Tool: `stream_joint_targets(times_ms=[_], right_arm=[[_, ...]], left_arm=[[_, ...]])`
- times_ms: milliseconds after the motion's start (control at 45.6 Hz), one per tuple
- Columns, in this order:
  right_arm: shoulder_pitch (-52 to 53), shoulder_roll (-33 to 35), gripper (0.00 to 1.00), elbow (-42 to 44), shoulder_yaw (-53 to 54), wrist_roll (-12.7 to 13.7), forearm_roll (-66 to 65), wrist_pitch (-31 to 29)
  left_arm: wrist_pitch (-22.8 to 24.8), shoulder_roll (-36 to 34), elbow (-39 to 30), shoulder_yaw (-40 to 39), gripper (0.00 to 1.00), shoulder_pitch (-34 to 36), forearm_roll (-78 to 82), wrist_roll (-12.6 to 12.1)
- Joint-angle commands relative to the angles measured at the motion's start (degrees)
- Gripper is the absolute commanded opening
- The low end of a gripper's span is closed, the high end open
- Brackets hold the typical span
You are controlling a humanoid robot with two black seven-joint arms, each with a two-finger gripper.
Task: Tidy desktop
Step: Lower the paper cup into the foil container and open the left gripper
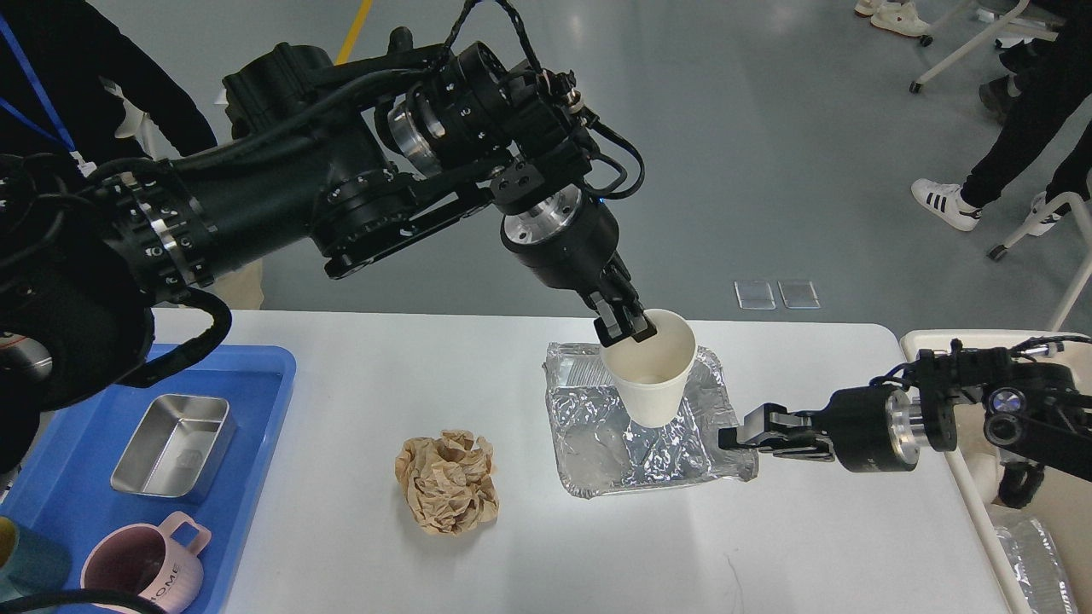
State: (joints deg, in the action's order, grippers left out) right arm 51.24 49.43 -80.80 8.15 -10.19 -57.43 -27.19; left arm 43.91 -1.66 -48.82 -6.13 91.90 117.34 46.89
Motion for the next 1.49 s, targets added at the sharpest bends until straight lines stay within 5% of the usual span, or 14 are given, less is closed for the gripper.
stream_joint_targets(times_ms=[0,614,789,1140,1469], right_arm=[[0.26,1.19,0.00,-1.29,0.02,-0.01,-0.49,0.21],[0.52,4.53,0.00,-5.42,0.11,-0.01,-2.16,1.53],[0.52,4.71,0.00,-5.42,0.11,-0.01,-2.16,1.53],[0.26,4.80,0.00,-5.33,-0.33,-0.01,-2.25,1.53],[-0.79,4.80,0.00,-4.89,-0.68,-0.01,-2.33,1.62]], left_arm=[[-0.40,1.48,0.40,2.17,0.03,-0.31,0.00,-0.66],[-1.11,5.62,4.97,2.70,0.13,-0.49,-0.88,-2.42],[-1.11,5.70,5.06,2.61,0.31,-0.67,-2.73,-3.03],[-2.07,4.65,5.06,1.74,0.67,-1.02,-9.31,-8.13],[-7.52,-2.37,5.06,-1.60,0.79,-0.93,-21.79,-8.75]])
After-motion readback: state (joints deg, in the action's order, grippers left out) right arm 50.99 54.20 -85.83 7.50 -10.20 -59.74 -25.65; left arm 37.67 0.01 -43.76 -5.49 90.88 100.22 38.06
